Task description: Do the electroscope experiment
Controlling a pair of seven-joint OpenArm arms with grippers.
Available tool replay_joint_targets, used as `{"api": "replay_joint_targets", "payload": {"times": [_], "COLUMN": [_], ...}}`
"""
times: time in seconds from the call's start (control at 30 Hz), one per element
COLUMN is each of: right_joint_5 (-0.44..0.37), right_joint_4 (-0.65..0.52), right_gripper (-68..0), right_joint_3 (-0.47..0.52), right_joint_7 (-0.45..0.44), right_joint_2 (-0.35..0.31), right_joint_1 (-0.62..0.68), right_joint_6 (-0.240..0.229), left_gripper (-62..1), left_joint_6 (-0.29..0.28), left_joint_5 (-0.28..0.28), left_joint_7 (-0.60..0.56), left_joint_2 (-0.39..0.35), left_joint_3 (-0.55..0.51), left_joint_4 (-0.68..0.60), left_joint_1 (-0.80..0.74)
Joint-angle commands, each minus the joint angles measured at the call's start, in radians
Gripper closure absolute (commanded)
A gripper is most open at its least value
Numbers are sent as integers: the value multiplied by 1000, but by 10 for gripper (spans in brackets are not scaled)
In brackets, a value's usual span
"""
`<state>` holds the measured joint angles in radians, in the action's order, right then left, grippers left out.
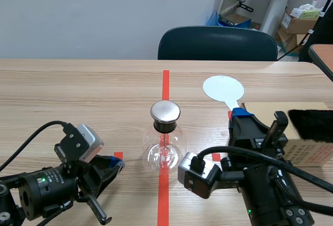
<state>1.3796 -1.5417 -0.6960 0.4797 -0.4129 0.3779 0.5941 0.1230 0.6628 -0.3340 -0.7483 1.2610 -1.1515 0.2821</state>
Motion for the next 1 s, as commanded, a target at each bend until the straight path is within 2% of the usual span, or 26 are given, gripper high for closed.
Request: {"api": "replay_joint_targets", "payload": {"times": [0.0, 0.7, 0.97], "right_joint_5": [5, 8, 24], "right_joint_4": [-9, -9, -9], "right_gripper": [-8, -8, -8], "right_joint_3": [1, 1, 1], "right_joint_7": [5, 0, -45], "right_joint_2": [-14, -17, -28], "right_joint_1": [-9, -9, -9], "right_joint_6": [10, 10, 11], "left_gripper": [-25, -25, -25], "left_joint_6": [-2, -2, -2], "left_joint_5": [-1, -1, -1], "left_joint_7": [-16, -16, -16], "left_joint_2": [5, 5, 6], "left_joint_3": [-5, -5, -5], "left_joint_4": [-21, -21, -21], "left_joint_1": [3, 3, 3]}}
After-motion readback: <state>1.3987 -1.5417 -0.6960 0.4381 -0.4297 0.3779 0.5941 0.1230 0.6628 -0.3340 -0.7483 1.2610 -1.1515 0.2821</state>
